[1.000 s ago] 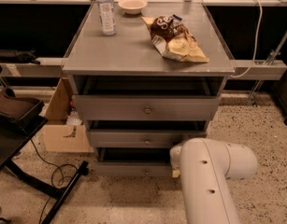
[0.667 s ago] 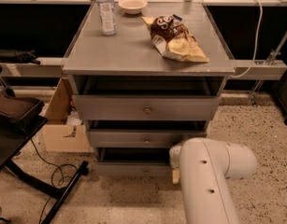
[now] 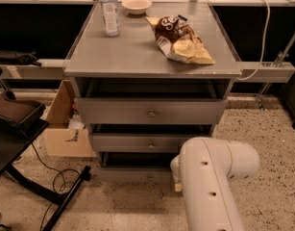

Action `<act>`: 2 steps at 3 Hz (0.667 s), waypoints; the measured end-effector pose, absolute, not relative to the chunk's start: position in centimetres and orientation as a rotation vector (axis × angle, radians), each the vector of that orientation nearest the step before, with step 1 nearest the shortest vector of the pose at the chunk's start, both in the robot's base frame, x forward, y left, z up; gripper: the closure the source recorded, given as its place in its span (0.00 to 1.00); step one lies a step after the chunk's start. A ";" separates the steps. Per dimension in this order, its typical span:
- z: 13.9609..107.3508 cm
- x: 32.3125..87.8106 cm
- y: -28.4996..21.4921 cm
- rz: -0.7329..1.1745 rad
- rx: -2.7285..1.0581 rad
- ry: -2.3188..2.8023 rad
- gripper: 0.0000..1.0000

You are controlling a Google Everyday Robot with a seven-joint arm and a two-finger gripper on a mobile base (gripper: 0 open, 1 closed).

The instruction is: Open bottom drawer

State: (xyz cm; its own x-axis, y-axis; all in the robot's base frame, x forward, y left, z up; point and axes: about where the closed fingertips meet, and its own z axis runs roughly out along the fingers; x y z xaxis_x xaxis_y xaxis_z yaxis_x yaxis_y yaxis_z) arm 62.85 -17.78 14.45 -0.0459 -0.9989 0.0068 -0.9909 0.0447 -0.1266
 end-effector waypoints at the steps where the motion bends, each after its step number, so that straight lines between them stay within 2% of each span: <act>1: 14.3 60.7 -17.9 -0.108 -2.115 2.256 0.56; 2: 14.5 59.4 -17.9 -0.082 -2.119 2.292 0.79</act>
Offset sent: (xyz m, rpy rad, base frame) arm -0.2014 0.0006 0.0279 -0.0747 0.4234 -0.2009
